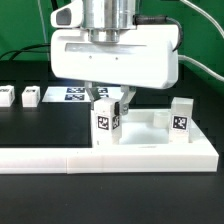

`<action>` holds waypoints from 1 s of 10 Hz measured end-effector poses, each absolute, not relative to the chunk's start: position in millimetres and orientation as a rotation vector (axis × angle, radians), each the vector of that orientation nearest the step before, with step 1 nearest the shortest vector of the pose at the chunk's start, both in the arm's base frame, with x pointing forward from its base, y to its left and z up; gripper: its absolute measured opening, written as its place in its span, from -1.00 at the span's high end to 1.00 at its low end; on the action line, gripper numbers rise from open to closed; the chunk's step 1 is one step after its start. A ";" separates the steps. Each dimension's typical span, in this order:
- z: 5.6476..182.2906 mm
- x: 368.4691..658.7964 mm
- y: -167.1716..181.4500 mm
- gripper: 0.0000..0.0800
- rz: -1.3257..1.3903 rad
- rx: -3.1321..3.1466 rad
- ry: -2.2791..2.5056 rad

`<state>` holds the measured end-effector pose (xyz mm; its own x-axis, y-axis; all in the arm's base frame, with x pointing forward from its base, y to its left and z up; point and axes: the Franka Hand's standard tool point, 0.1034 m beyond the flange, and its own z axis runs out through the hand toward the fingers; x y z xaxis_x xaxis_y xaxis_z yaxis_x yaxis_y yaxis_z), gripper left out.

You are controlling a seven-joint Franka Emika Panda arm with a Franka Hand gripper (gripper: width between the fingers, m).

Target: Assemble square table

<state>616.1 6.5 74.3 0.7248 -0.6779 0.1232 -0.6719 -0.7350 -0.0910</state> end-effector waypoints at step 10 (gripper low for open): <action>74.2 615.4 8.9 0.27 -0.123 -1.951 2.249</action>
Offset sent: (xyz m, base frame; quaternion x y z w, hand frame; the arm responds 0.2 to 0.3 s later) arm -0.0101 0.0038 -0.0008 -0.0070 -0.0205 0.2885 0.9572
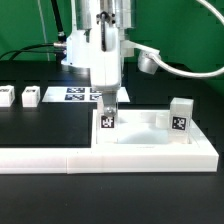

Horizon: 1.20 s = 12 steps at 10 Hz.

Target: Assemble square table

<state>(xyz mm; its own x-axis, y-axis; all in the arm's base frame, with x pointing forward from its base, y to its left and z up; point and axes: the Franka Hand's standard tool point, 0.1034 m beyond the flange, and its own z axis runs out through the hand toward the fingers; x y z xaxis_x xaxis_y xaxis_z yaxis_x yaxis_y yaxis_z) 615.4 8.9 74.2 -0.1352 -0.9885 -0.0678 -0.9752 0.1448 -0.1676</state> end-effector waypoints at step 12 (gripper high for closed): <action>70.7 612.3 6.6 -0.62 -0.160 -2.649 1.458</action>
Offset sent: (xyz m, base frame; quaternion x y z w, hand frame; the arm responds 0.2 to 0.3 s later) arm 0.0000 0.0000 0.0000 0.0000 0.0000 -0.0650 0.9979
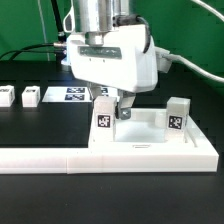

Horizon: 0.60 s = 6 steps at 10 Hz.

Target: Assemble square table

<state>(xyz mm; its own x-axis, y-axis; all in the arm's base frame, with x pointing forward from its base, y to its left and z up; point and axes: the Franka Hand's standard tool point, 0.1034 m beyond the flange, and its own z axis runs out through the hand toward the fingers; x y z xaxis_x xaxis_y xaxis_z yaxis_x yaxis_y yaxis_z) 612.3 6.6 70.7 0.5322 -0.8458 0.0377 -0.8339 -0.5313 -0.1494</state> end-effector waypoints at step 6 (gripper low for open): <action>70.4 611.4 4.8 -0.62 -0.190 -2.974 0.784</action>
Offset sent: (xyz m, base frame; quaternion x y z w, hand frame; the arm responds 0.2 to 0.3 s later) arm -0.0034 0.0092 0.0002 -0.0198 -0.0281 -0.2668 0.9631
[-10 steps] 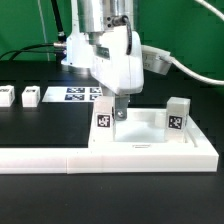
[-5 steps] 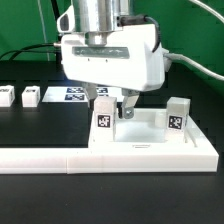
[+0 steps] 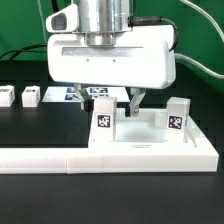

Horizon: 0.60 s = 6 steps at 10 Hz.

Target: Assemble square table

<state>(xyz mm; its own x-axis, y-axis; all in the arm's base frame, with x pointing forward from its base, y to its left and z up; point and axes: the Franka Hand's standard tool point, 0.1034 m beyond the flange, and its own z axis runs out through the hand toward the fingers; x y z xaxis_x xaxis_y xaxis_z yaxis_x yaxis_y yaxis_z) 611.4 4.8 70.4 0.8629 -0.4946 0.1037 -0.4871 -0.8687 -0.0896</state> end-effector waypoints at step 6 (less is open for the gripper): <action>71.4 612.4 -1.1 -0.32 -0.204 -3.072 0.448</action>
Offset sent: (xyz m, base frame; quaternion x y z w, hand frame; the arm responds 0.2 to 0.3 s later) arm 0.0007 0.0001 0.0052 0.0035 -0.0020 -0.1785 0.9839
